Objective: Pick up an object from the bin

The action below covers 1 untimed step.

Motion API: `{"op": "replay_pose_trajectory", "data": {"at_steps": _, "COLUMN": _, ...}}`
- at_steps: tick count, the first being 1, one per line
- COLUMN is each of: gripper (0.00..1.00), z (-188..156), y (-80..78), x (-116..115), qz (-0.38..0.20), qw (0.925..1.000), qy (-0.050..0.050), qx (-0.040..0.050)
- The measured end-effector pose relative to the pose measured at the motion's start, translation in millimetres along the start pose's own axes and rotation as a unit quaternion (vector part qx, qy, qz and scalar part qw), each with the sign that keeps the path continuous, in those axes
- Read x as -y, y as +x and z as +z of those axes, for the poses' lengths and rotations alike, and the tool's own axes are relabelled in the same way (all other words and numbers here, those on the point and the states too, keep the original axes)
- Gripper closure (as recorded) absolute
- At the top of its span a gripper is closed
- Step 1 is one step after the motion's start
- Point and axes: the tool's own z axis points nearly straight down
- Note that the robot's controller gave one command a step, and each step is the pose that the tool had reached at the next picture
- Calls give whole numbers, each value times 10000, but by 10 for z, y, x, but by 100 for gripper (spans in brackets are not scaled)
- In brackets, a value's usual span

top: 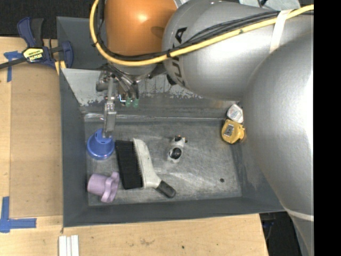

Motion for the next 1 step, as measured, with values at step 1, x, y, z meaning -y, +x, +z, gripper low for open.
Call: {"op": "replay_pose_trajectory", "data": {"at_steps": 1, "gripper": 0, "z": -58, "y": -18, "x": 15, "qz": 19, "qw": 10000, "qy": -10, "qx": 43}}
